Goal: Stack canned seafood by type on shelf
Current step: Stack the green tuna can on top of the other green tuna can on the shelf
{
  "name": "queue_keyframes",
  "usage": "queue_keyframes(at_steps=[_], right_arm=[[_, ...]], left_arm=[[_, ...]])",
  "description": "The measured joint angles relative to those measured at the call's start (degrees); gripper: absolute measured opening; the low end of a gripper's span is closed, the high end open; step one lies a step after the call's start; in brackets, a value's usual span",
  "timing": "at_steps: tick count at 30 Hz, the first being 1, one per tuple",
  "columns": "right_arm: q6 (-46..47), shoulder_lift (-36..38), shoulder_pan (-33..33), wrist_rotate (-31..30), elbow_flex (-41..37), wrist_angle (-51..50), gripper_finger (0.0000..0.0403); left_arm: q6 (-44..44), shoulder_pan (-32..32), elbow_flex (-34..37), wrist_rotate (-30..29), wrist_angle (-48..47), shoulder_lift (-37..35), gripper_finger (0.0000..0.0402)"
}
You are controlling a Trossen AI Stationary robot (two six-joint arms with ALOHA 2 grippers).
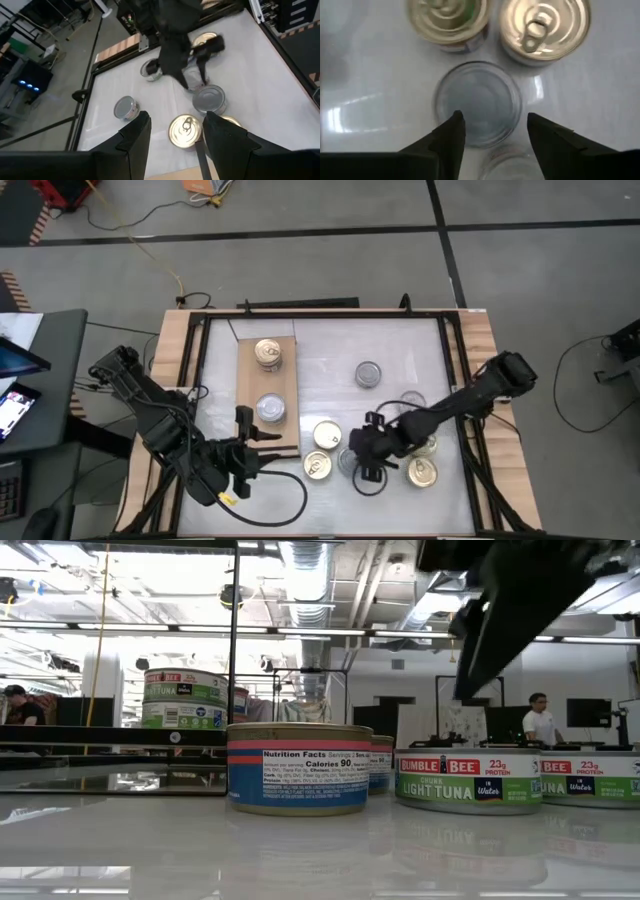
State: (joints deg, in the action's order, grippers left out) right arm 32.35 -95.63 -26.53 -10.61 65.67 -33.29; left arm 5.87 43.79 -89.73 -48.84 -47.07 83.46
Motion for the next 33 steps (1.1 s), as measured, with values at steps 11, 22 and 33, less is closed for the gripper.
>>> queue_keyframes(at_steps=[11,22,33], right_arm=[[-5.5,-5.7,7.1,4.3,0.0,0.8,0.0154],[-5.8,-9.3,11.7,5.5,0.0,-1.8,0.0102],[-15.1,-2.4,24.6,0.6,-0.7,-13.9,0.0071]], left_arm=[[-0.2,0.0,0.0,0.6,-0.2,0.0,0.0173],[0.0,0.0,0.0,0.6,-0.3,0.0,0.0173],[0.3,0.0,0.0,0.7,-0.7,0.0,0.0173]])
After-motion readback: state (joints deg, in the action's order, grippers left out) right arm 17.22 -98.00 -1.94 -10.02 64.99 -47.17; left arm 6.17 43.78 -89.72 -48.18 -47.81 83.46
